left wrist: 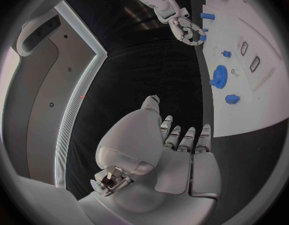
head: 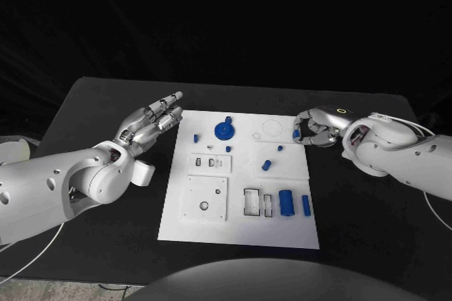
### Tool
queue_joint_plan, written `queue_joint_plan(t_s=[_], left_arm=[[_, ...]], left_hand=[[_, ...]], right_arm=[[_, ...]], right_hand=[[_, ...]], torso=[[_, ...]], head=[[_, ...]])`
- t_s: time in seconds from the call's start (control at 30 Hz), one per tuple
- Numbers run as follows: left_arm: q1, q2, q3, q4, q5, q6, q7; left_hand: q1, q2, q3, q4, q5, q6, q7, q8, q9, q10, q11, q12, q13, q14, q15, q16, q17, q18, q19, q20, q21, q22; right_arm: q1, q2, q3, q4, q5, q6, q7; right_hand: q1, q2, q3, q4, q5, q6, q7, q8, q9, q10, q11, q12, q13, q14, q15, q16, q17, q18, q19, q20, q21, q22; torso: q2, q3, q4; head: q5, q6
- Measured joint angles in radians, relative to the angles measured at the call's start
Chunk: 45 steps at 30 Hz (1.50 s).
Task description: Assemble the parts on the task board
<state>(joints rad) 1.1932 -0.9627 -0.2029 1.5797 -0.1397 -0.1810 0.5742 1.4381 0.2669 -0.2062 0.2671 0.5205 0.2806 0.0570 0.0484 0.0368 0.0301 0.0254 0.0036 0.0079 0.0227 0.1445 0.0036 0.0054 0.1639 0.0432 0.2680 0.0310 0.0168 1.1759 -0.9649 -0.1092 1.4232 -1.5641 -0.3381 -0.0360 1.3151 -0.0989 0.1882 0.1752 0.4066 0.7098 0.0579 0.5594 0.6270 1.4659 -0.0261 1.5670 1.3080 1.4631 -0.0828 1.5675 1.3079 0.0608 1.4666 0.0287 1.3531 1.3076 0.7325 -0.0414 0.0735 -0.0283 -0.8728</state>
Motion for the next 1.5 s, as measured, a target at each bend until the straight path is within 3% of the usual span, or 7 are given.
queue_joint_plan(t_s=[0.23,0.5,0.73,0.87,1.07,1.3,1.5], left_arm=[[-0.001,0.000,0.000,-0.002,0.000,0.002,-0.002],[-0.002,-0.003,0.000,-0.004,0.002,0.003,-0.004],[-0.003,-0.003,0.000,-0.005,0.003,0.003,-0.006],[-0.004,-0.001,0.000,-0.005,0.004,0.003,-0.006],[-0.005,0.000,0.000,-0.005,0.004,0.003,-0.007],[-0.005,-0.001,0.000,-0.005,0.005,0.003,-0.007],[-0.005,-0.003,0.000,-0.004,0.005,0.003,-0.008]], left_hand=[[0.000,0.000,0.000,0.000,0.000,0.000,0.000,0.000,0.000,0.000,0.000,0.000,0.000,0.000,0.000,0.000,0.000,0.000,0.000,0.000,0.000,0.000],[0.000,0.000,0.000,0.000,0.000,0.000,0.000,0.000,0.000,0.000,0.000,0.000,0.000,0.000,0.000,0.000,0.000,0.000,0.000,0.000,0.000,0.000],[0.000,0.000,0.000,0.000,0.000,0.000,0.000,0.000,0.000,0.000,0.000,0.000,0.000,0.000,0.000,0.000,0.000,0.000,0.000,0.000,0.000,0.000],[0.000,0.000,0.000,0.000,0.000,0.000,0.000,0.000,0.000,0.000,0.000,0.000,0.000,0.000,0.000,0.000,0.000,0.000,0.000,0.000,0.000,0.000],[0.000,0.000,0.000,0.000,0.000,0.000,0.000,0.000,0.000,0.000,0.000,0.000,0.000,0.000,0.000,0.000,0.000,0.000,0.000,0.000,0.000,0.000],[0.000,0.000,0.000,0.000,0.002,0.000,0.000,0.000,0.000,0.000,0.000,0.000,0.000,0.000,0.000,0.000,0.001,0.000,0.000,0.000,0.000,0.000],[0.000,0.000,0.000,0.000,0.004,0.000,0.000,0.000,0.000,0.000,0.000,0.000,0.000,0.000,0.000,0.000,0.001,0.000,0.000,0.000,0.000,0.000]], right_arm=[[-0.001,0.001,0.000,0.000,0.001,-0.020,0.012],[-0.001,-0.001,0.000,0.018,0.008,-0.080,0.032],[0.038,-0.007,0.001,0.116,0.016,-0.126,0.033],[0.048,0.021,0.002,0.178,0.020,-0.131,0.023],[0.021,0.113,0.001,0.218,0.022,-0.129,-0.007],[-0.025,0.226,0.001,0.192,0.015,-0.104,-0.068],[-0.042,0.271,0.001,0.175,-0.002,-0.066,-0.116]], right_hand=[[0.004,0.004,0.012,-0.004,0.008,0.029,-0.018,0.022,0.011,0.002,-0.009,0.000,0.000,0.001,-0.005,0.000,0.000,0.000,-0.001,-0.001,0.000,0.000],[0.002,0.006,0.018,0.001,0.007,0.051,-0.022,0.029,0.015,-0.002,-0.016,0.000,0.000,0.003,-0.011,0.000,0.000,0.000,0.000,-0.007,0.000,0.000],[-0.002,0.009,0.022,0.006,0.014,0.060,-0.019,0.028,0.015,-0.002,-0.016,0.000,0.000,0.003,-0.011,0.000,0.000,0.000,0.000,-0.007,0.000,0.000],[-0.002,0.009,0.022,0.006,0.022,0.068,-0.018,0.027,0.014,-0.002,-0.016,0.000,0.000,0.003,-0.011,0.000,0.000,0.000,0.000,-0.007,0.000,0.000],[-0.011,0.000,0.035,0.004,0.053,0.086,-0.007,0.033,0.016,0.002,-0.020,0.000,0.000,0.003,-0.018,-0.006,0.000,0.000,0.000,-0.015,0.000,0.000],[-0.015,-0.004,0.039,0.000,0.064,0.086,-0.007,0.031,0.018,0.002,-0.020,0.000,0.000,0.003,-0.018,-0.016,0.000,0.000,0.000,-0.015,-0.015,0.000],[-0.015,-0.004,0.043,-0.004,0.064,0.087,-0.007,0.021,0.018,0.002,-0.020,0.000,0.000,0.003,-0.018,-0.016,0.000,0.000,0.000,-0.015,-0.019,0.000]], torso=[[-0.001,0.0000,0.0003],[-0.001,-0.0001,-0.0010],[0.000,0.0000,-0.0001],[0.000,-0.0001,0.0000],[0.000,0.0009,-0.0002],[0.001,0.0008,0.0008],[0.000,0.0005,0.0015]], head=[[-0.001,0.000],[0.005,0.000],[0.007,0.000],[0.007,0.000],[0.001,0.000],[0.003,0.000],[0.009,0.000]])
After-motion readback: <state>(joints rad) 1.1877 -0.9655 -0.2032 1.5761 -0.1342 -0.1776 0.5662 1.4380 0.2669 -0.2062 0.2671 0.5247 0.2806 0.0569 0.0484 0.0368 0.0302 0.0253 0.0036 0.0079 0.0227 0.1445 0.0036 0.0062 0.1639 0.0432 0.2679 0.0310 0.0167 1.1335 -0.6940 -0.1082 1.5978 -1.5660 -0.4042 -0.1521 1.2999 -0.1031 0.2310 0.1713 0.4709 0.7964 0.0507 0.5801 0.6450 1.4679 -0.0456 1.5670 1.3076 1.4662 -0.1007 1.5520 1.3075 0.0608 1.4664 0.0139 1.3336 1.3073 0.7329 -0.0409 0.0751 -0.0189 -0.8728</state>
